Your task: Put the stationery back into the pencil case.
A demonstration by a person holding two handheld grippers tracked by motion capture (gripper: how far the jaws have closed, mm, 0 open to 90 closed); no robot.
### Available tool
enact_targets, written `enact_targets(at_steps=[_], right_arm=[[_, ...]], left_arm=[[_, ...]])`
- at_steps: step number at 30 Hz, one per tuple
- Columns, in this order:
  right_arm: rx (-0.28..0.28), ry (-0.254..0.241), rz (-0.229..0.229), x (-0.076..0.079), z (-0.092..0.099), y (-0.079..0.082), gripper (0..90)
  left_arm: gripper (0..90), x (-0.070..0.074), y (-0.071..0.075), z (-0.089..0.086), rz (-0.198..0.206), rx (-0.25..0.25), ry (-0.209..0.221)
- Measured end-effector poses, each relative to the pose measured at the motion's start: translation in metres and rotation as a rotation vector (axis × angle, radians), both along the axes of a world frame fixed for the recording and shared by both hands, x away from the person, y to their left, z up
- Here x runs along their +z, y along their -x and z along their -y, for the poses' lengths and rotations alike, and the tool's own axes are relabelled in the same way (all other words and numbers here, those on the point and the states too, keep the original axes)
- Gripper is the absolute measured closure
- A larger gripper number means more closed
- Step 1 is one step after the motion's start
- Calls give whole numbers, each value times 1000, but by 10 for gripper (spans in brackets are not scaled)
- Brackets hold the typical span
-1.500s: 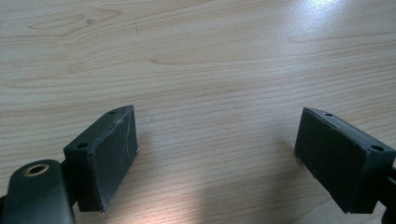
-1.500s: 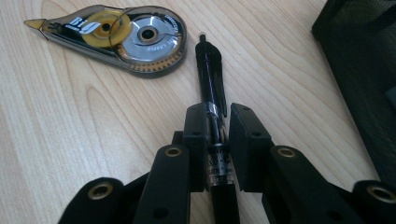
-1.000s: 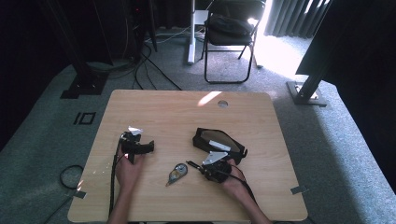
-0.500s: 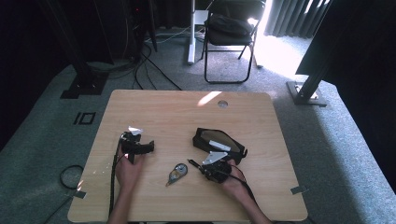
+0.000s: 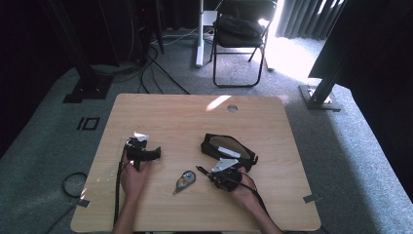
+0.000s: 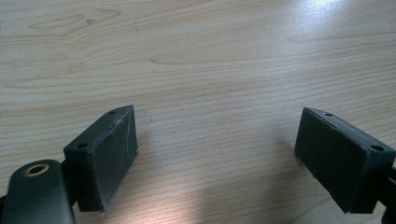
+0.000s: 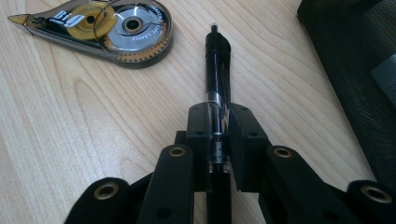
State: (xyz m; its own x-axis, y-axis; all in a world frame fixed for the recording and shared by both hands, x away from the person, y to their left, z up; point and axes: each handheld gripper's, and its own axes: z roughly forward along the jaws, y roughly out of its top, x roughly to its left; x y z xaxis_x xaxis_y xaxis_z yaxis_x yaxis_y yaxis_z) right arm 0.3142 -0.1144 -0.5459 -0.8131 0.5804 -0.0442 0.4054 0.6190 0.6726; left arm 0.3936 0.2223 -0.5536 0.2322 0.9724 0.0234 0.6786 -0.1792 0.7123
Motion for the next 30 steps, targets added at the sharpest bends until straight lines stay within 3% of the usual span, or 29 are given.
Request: enact_targets(at_steps=[30], right_arm=[[-4,-25,39,14,5,3,796]], left_arm=[[134,0,0,0,0,0,0]])
